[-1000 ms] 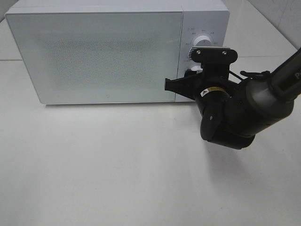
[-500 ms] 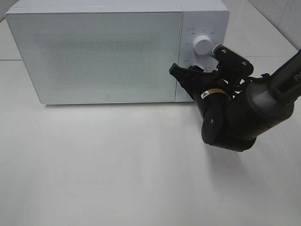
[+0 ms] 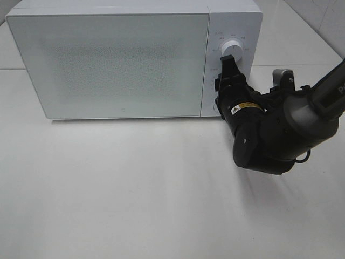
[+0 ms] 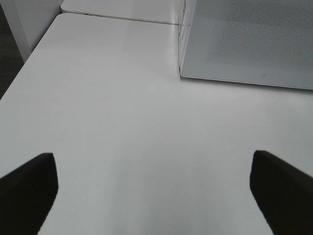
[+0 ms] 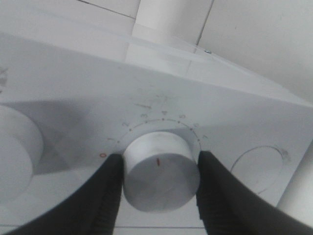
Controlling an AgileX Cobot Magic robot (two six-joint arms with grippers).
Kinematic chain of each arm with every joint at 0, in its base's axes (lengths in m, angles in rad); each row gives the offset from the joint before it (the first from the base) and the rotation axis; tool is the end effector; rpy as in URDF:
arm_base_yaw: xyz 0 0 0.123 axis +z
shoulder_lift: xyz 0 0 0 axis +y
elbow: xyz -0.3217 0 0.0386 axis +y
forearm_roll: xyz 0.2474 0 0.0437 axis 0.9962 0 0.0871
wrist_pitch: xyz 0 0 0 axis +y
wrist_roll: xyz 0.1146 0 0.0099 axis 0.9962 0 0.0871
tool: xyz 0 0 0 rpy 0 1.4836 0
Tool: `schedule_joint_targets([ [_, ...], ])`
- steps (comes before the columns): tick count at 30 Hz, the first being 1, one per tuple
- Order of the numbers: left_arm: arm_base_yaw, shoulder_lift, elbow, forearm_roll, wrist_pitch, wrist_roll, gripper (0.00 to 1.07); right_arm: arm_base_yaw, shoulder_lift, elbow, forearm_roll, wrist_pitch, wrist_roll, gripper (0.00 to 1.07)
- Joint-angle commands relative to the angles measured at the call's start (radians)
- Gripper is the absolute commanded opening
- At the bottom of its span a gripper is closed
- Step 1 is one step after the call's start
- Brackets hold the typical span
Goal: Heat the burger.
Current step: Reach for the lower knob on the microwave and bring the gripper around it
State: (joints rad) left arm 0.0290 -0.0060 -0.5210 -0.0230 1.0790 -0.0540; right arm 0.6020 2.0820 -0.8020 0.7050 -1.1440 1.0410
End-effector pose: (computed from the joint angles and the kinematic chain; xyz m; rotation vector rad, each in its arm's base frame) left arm -0.0272 -0.0031 0.2702 -0.0828 2.0340 -0.0432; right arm 0.3644 0.1681 0.1453 1.0969 1.4138 0.9194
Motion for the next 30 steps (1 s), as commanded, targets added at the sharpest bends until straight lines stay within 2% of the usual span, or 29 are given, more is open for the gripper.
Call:
schedule_joint_targets([
  [1,0.002,-0.015,0.001,0.0,-0.009,-0.001,1.0,-0.005,-0.016,-0.043,-0.14,-0.107,0.147,0.0],
  [9,0.002,-0.015,0.001,0.0,-0.009,-0.001,1.0,-0.005,-0.016,-0.043,-0.13,-0.202,0.395,0.0],
  [30,0.002,-0.015,0.001,0.0,-0.009,-0.001,1.0,-0.008,-0.016,-0.043,-0.104,-0.251,0.338,0.05],
])
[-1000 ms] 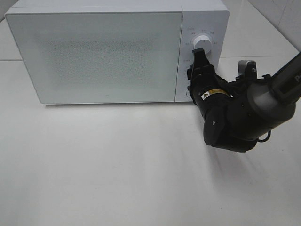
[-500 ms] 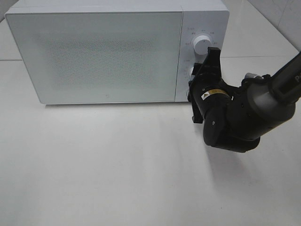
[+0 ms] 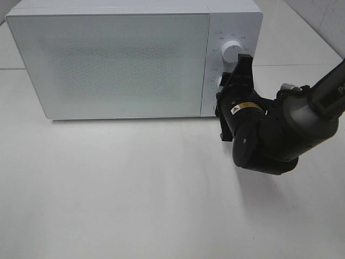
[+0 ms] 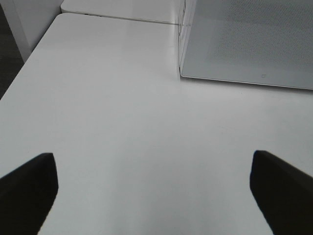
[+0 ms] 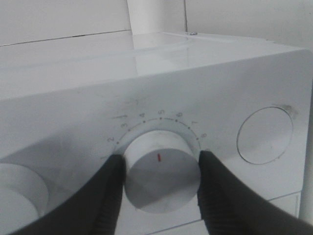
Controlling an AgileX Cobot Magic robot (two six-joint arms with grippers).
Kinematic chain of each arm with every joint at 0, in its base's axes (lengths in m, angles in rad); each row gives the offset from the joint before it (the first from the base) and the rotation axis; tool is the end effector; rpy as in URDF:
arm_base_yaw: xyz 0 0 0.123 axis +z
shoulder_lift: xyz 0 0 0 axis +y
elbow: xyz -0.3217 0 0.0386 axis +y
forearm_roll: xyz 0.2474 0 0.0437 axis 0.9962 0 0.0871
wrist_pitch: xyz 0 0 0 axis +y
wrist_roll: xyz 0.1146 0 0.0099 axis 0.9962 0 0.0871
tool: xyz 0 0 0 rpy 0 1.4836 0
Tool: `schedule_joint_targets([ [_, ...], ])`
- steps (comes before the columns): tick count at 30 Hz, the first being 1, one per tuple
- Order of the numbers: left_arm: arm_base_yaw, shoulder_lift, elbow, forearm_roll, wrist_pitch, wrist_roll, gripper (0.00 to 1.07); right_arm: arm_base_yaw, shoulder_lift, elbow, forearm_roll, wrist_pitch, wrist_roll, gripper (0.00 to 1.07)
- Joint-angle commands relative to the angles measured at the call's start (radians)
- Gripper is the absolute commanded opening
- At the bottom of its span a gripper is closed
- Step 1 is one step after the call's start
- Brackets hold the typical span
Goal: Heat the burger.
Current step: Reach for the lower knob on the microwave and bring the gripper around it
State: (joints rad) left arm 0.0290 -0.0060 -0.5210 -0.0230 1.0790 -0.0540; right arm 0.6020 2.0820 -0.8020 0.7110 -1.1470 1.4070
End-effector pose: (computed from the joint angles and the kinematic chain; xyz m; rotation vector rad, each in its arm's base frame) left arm -0.0272 -0.0031 0.2702 -0.0828 2.0340 -0.0432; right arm 0.3644 0.1674 0.1454 1.3858 1.2255 1.1740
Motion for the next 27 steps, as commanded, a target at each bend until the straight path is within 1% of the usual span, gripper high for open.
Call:
schedule_joint_targets([
  [1,0.002,-0.015,0.001,0.0,-0.009,-0.001,1.0,-0.008,-0.016,-0.043,-0.11,-0.248,-0.028,0.05],
  [7,0.002,-0.015,0.001,0.0,-0.009,-0.001,1.0,-0.008,-0.016,-0.043,-0.086,-0.249,-0.067,0.09],
  [11,0.002,-0.015,0.001,0.0,-0.009,-0.001,1.0,-0.008,-0.016,-0.043,-0.075,-0.251,-0.079,0.15],
  [12,0.002,-0.015,0.001,0.0,-0.009,-0.001,1.0,-0.008,-0.016,-0.043,-0.075,-0.251,-0.079,0.15],
  [13,0.002,-0.015,0.001,0.0,-0.009,-0.001,1.0,-0.008,-0.016,-0.043,-0.058,-0.253,-0.08,0.17],
  [14,0.002,-0.015,0.001,0.0,-0.009,-0.001,1.0,-0.008,-0.016,-0.043,-0.058,-0.253,-0.08,0.17],
  [16,0.002,-0.015,0.001,0.0,-0.009,-0.001,1.0,-0.008,-0.016,-0.043,-0.047,-0.253,-0.087,0.22],
  [17,0.002,-0.015,0.001,0.0,-0.009,-0.001,1.0,-0.008,-0.016,-0.043,-0.047,-0.253,-0.087,0.22],
  [19,0.002,-0.015,0.001,0.0,-0.009,-0.001,1.0,-0.008,-0.016,-0.043,-0.037,-0.253,-0.103,0.26],
  [20,0.002,-0.015,0.001,0.0,-0.009,-0.001,1.0,-0.008,-0.016,-0.043,-0.037,-0.253,-0.103,0.26],
  [21,0.002,-0.015,0.001,0.0,-0.009,-0.001,1.0,-0.008,-0.016,-0.043,-0.03,-0.253,-0.106,0.29],
  [24,0.002,-0.015,0.001,0.0,-0.009,-0.001,1.0,-0.008,-0.016,-0.043,-0.013,-0.253,-0.107,0.33],
  [27,0.002,-0.015,0.001,0.0,-0.009,-0.001,1.0,-0.008,-0.016,-0.043,0.012,-0.253,-0.106,0.34],
])
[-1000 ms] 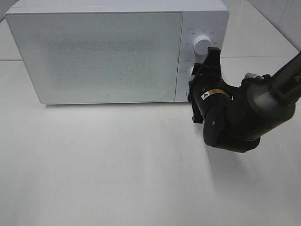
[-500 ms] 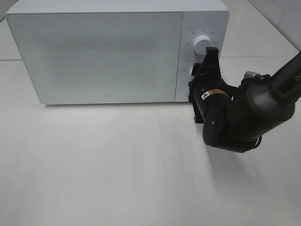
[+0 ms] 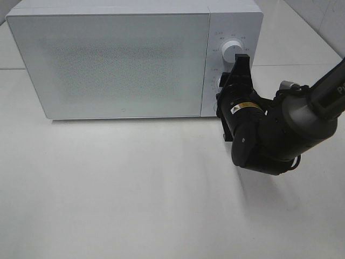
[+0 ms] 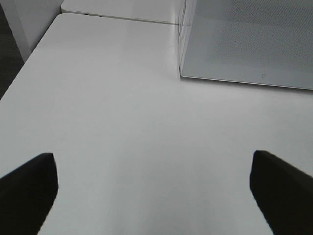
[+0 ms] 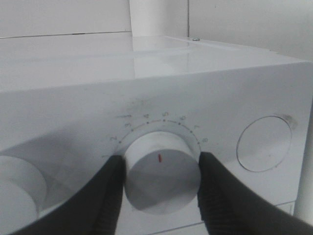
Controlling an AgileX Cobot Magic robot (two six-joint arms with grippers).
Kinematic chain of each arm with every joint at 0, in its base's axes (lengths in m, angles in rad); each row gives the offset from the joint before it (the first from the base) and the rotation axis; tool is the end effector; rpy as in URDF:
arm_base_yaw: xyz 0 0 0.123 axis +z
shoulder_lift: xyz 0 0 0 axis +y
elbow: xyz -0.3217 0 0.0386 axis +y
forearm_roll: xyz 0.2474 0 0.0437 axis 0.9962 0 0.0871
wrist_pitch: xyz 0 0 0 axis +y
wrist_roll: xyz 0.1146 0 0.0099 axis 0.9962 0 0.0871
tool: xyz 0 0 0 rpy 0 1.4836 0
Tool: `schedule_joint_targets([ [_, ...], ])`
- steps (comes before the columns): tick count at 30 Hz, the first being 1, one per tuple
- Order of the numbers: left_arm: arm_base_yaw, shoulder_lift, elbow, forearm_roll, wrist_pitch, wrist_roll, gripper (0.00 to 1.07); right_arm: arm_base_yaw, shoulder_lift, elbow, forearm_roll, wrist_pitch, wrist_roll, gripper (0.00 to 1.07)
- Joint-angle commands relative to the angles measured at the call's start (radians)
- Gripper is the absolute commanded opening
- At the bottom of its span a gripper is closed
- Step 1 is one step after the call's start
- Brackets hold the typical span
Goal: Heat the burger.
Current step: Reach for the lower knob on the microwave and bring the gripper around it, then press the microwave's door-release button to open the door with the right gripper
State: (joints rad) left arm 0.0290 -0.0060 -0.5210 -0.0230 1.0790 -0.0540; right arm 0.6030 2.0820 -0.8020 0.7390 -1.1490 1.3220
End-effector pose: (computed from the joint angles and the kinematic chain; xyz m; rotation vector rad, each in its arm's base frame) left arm -0.0272 -0.0031 0.2702 -0.0828 2.0340 -0.0432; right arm 0.3640 0.1649 0.1450 1.3425 1.2513 1.1016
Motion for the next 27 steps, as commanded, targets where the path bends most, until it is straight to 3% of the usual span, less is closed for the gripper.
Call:
schedule_joint_targets([
  [1,0.002,-0.015,0.001,0.0,-0.009,-0.001,1.0,-0.009,-0.016,-0.043,-0.016,-0.251,-0.021,0.34],
  [7,0.002,-0.015,0.001,0.0,-0.009,-0.001,1.0,-0.008,-0.016,-0.043,0.018,-0.252,0.022,0.37],
  [10,0.002,-0.015,0.001,0.0,-0.009,-0.001,1.0,-0.008,-0.016,-0.043,0.021,-0.252,0.026,0.43],
  [12,0.002,-0.015,0.001,0.0,-0.009,-0.001,1.0,-0.008,-0.016,-0.043,0.036,-0.252,0.028,0.53],
  [18,0.002,-0.015,0.001,0.0,-0.009,-0.001,1.0,-0.008,-0.016,-0.043,0.047,-0.252,0.029,0.63],
  [27,0.002,-0.015,0.001,0.0,-0.009,-0.001,1.0,-0.006,-0.02,-0.04,0.036,-0.251,0.021,0.68],
])
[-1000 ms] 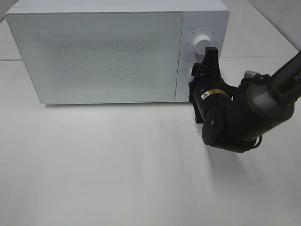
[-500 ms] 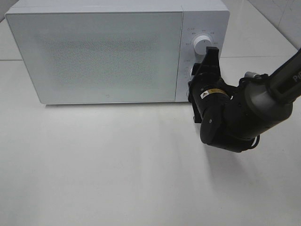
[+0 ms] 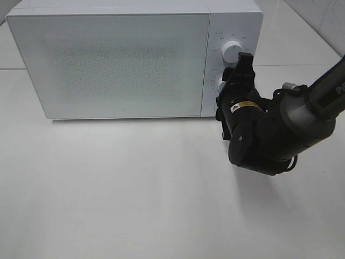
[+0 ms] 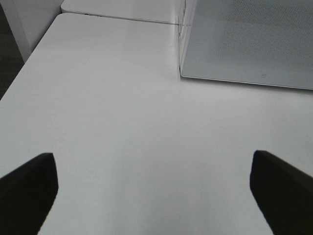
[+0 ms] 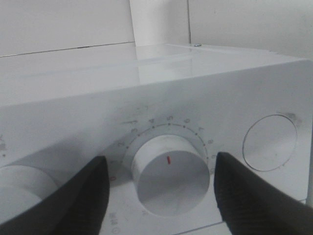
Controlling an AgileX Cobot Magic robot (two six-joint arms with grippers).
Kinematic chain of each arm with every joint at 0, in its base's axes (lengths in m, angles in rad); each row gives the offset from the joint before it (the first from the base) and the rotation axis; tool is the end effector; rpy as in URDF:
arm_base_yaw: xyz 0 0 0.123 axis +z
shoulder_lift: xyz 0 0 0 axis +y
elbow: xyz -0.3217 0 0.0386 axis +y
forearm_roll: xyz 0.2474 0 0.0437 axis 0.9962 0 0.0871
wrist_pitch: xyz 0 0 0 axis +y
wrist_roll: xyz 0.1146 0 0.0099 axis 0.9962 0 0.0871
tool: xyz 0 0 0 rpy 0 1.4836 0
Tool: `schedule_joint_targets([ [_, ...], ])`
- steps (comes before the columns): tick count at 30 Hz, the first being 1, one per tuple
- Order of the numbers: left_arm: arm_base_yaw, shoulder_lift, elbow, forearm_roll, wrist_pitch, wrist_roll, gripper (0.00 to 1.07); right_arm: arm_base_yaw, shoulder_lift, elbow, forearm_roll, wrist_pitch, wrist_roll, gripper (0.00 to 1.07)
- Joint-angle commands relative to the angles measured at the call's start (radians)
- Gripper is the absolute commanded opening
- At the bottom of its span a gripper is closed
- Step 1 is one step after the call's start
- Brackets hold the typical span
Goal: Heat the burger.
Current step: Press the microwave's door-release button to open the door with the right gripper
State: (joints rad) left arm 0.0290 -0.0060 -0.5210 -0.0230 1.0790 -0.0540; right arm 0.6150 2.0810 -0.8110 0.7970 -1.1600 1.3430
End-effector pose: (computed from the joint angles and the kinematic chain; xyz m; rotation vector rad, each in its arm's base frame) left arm -0.0272 -0.0031 0.2702 -0.0828 2.0340 -0.0432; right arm 0.3632 0.1643 0.1468 1.3916 1.1901 1.1053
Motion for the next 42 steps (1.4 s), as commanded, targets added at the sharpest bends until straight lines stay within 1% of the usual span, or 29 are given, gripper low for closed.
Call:
schedule_joint_targets([
  [1,0.002,-0.015,0.001,0.0,-0.009,-0.001,1.0,-0.018,-0.021,-0.026,-0.033,-0.24,0.0,0.68],
  [5,0.002,-0.015,0.001,0.0,-0.009,-0.001,1.0,-0.003,-0.031,-0.006,-0.043,-0.235,-0.013,0.69],
  [9,0.002,-0.015,0.001,0.0,-0.009,-0.001,1.0,0.017,-0.051,0.036,-0.04,-0.212,-0.033,0.69],
  [12,0.002,-0.015,0.001,0.0,-0.009,-0.001,1.0,0.039,-0.082,0.08,-0.049,-0.167,-0.054,0.69],
  [14,0.002,-0.015,0.001,0.0,-0.009,-0.001,1.0,0.044,-0.091,0.09,-0.049,-0.153,-0.064,0.69],
  [15,0.002,-0.015,0.001,0.0,-0.009,-0.001,1.0,0.052,-0.118,0.119,-0.049,-0.116,-0.102,0.69],
  [16,0.002,-0.015,0.001,0.0,-0.009,-0.001,1.0,0.052,-0.118,0.119,-0.049,-0.116,-0.102,0.69],
  [18,0.002,-0.015,0.001,0.0,-0.009,-0.001,1.0,0.052,-0.162,0.16,-0.087,-0.06,-0.157,0.69],
  [21,0.002,-0.015,0.001,0.0,-0.009,-0.001,1.0,0.052,-0.197,0.183,-0.11,-0.021,-0.202,0.69],
  [23,0.002,-0.015,0.001,0.0,-0.009,-0.001,1.0,0.052,-0.251,0.208,-0.137,0.066,-0.317,0.69],
  [24,0.002,-0.015,0.001,0.0,-0.009,-0.001,1.0,0.052,-0.251,0.208,-0.137,0.066,-0.317,0.69],
  [25,0.002,-0.015,0.001,0.0,-0.009,-0.001,1.0,0.052,-0.271,0.216,-0.148,0.104,-0.369,0.69],
  [26,0.002,-0.015,0.001,0.0,-0.009,-0.001,1.0,0.05,-0.312,0.228,-0.166,0.18,-0.488,0.69],
  [27,0.002,-0.015,0.001,0.0,-0.009,-0.001,1.0,0.05,-0.312,0.228,-0.166,0.18,-0.488,0.69],
  [28,0.002,-0.015,0.001,0.0,-0.009,-0.001,1.0,0.048,-0.348,0.234,-0.178,0.268,-0.596,0.69],
  [29,0.002,-0.015,0.001,0.0,-0.009,-0.001,1.0,0.048,-0.348,0.234,-0.178,0.268,-0.596,0.69],
  [30,0.002,-0.015,0.001,0.0,-0.009,-0.001,1.0,0.048,-0.367,0.234,-0.178,0.318,-0.659,0.69],
  [31,0.002,-0.015,0.001,0.0,-0.009,-0.001,1.0,0.048,-0.401,0.234,-0.179,0.402,-0.774,0.69],
  [32,0.002,-0.015,0.001,0.0,-0.009,-0.001,1.0,0.048,-0.401,0.234,-0.179,0.402,-0.774,0.69],
  [33,0.002,-0.015,0.001,0.0,-0.009,-0.001,1.0,0.039,-0.429,0.234,-0.194,0.474,-0.88,0.69],
  [35,0.002,-0.015,0.001,0.0,-0.009,-0.001,1.0,0.03,-0.445,0.234,-0.216,0.513,-0.919,0.69],
  [36,0.002,-0.015,0.001,0.0,-0.009,-0.001,1.0,0.011,-0.475,0.234,-0.251,0.588,-0.975,0.69],
  [38,0.002,-0.015,0.001,0.0,-0.009,-0.001,1.0,-0.001,-0.488,0.234,-0.268,0.624,-1.005,0.69],
  [39,0.002,-0.015,0.001,0.0,-0.009,-0.001,1.0,-0.024,-0.513,0.234,-0.308,0.689,-1.06,0.69],
  [40,0.002,-0.015,0.001,0.0,-0.009,-0.001,1.0,-0.024,-0.513,0.234,-0.308,0.689,-1.06,0.69],
  [41,0.002,-0.015,0.001,0.0,-0.009,-0.001,1.0,-0.043,-0.54,0.234,-0.346,0.764,-1.113,0.69],
  [42,0.002,-0.015,0.001,0.0,-0.009,-0.001,1.0,-0.054,-0.556,0.234,-0.369,0.799,-1.133,0.69],
])
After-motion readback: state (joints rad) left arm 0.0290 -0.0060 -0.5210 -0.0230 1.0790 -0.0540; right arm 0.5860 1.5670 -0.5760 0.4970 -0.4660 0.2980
